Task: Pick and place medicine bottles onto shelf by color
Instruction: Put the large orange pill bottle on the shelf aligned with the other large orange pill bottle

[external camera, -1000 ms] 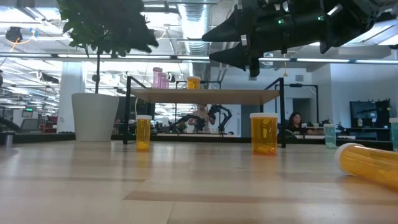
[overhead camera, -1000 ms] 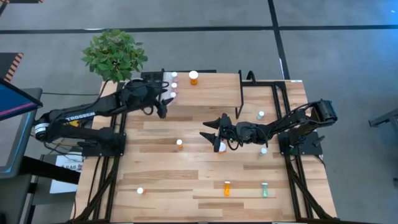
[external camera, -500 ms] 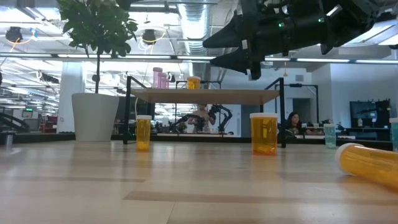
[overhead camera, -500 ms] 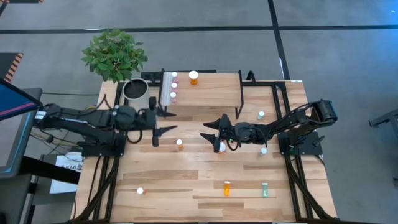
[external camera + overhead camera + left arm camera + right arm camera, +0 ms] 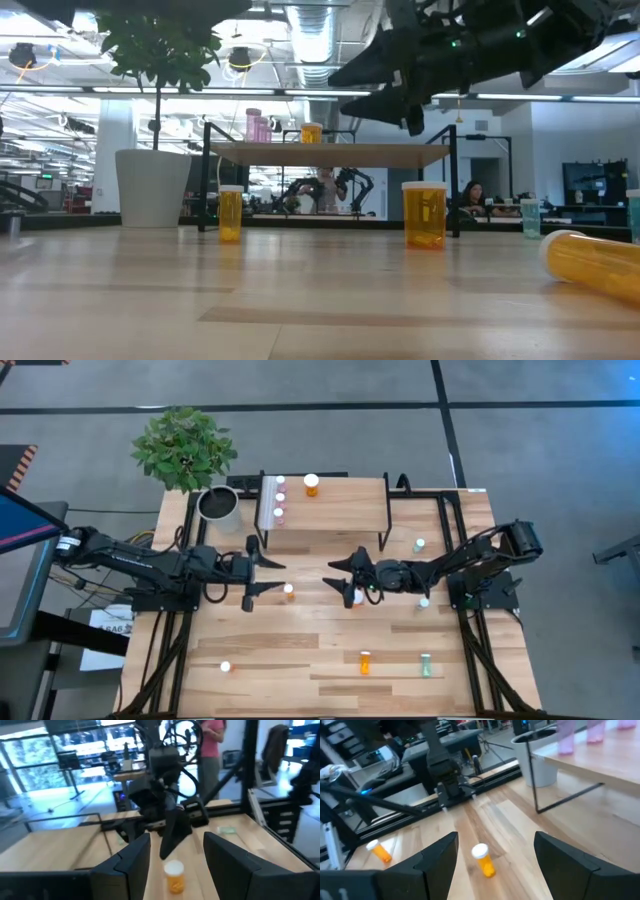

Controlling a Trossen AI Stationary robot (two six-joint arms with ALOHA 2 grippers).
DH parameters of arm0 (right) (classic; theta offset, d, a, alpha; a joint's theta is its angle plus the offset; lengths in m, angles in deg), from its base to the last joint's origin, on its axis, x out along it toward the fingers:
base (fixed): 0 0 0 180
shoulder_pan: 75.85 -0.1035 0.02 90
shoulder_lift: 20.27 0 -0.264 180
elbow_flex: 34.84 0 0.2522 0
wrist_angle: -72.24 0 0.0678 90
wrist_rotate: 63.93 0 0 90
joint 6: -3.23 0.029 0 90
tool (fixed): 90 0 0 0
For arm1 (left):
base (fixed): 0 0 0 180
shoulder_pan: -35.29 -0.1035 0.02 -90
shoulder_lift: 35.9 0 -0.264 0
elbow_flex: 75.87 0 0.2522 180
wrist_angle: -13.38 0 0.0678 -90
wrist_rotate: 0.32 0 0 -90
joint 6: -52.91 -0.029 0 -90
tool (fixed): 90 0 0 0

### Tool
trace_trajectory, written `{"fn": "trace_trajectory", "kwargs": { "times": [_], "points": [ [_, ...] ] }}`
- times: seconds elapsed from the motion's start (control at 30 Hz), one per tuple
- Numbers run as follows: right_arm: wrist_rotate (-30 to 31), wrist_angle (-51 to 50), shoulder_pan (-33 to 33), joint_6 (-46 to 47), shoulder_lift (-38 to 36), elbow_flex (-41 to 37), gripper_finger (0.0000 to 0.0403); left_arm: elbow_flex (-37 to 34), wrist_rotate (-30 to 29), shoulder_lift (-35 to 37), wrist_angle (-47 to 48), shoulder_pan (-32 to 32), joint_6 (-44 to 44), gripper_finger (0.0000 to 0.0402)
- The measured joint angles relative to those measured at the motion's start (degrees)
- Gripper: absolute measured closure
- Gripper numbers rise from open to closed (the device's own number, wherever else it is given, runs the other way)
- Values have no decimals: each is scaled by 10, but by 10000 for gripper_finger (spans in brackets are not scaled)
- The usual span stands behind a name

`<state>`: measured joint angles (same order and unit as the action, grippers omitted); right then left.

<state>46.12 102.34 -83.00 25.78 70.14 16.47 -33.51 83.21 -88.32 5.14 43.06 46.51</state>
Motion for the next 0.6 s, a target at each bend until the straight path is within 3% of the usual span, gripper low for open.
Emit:
{"fn": "trace_trajectory", "kwargs": {
  "times": [0.6],
  "points": [
    [14, -115, -15, -6, -5, 97, 117, -8, 16, 0, 21, 0, 11, 229]
  ]
}}
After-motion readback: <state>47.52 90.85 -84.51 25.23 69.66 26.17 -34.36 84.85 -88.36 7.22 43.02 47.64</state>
